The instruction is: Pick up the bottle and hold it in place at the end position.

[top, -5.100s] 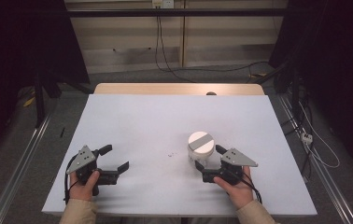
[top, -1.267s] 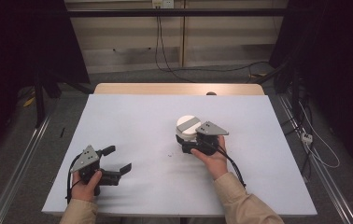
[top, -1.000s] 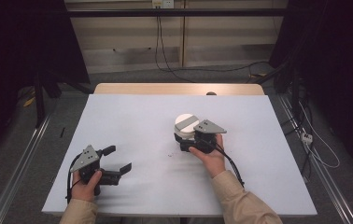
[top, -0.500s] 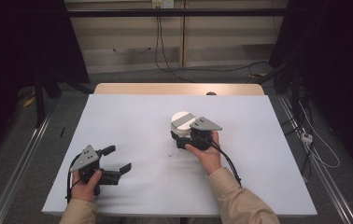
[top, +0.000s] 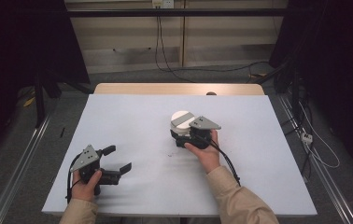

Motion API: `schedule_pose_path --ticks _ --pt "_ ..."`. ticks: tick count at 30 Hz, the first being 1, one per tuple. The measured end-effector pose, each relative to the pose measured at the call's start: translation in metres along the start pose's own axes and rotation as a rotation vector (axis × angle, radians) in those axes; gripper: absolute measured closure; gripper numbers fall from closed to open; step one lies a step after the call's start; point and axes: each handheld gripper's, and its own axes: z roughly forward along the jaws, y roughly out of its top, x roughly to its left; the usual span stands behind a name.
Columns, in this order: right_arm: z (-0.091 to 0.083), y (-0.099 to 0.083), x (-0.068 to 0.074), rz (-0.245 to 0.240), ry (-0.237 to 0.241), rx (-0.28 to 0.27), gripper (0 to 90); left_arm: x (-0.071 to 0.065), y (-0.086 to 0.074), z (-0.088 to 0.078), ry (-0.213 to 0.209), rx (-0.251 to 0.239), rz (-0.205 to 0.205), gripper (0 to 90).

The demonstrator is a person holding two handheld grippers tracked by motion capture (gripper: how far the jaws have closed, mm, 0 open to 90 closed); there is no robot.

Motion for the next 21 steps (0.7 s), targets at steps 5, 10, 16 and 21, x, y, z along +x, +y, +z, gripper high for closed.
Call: schedule_pose_path --ticks 5,10,16,21 --pt "0.003 0.001 0.0 -0.002 0.002 0.002 18.5 0.0 0.0 0.0 0.001 0.0 -0.002 3.3" --pt "0.007 0.002 0.003 -0.005 0.005 0.001 18.4 0.0 0.0 0.0 0.001 0.003 0.002 3.3" --pt "0.011 0.0 0.002 -0.009 0.003 0.006 18.4 0.0 0.0 0.0 0.0 0.001 -0.001 3.3" --pt "0.013 -0.002 0.001 -0.017 0.002 0.015 18.4 0.0 0.0 0.001 -0.001 0.003 -0.002 3.3"
